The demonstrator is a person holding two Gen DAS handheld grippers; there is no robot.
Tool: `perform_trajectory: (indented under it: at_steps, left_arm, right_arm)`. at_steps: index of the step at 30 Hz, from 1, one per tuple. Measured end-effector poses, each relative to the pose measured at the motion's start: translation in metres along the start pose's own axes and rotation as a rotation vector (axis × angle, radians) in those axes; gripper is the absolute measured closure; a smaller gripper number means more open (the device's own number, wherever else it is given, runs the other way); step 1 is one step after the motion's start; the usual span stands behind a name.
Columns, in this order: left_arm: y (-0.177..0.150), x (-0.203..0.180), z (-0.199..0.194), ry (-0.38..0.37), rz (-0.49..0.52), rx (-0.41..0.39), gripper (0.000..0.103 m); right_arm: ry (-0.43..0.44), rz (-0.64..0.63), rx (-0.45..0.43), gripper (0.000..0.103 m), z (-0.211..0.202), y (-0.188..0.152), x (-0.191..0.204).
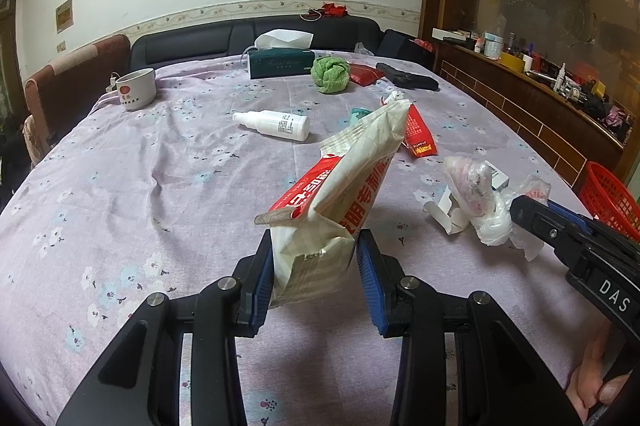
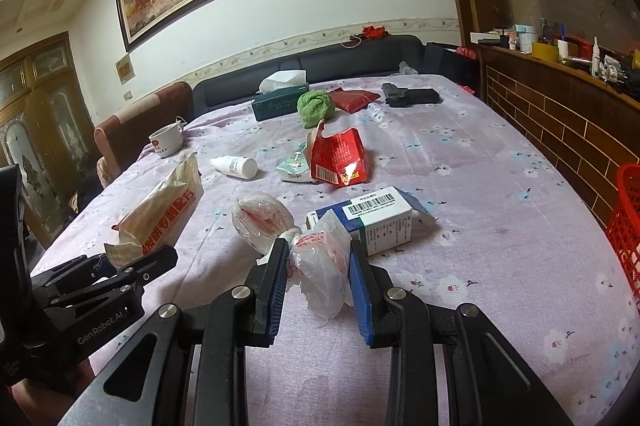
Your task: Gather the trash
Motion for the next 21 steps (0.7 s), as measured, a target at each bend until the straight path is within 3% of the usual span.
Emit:
perform_trajectory:
  at_steps: [7,21]
  left_arm:
    - [0.000,0.002,0.000,-0.013,-0.004,0.000,0.065]
    - [0.000,0.007,0.003,0.030,-0.033,0.015,0.065]
  right_arm:
    - [-0.031,-0.009,0.063,0.071,0.013,0.004,0.004]
    - [0.029,-0.048,0.099,0.071,0.028,0.008,0.009]
Point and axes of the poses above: each gripper's, at about its wrist camera, not at the fingertips, and z roughly the way its jaws point, x to its left, y to its top, the point moved 2 cm from there along z, roughly the way its jaws point
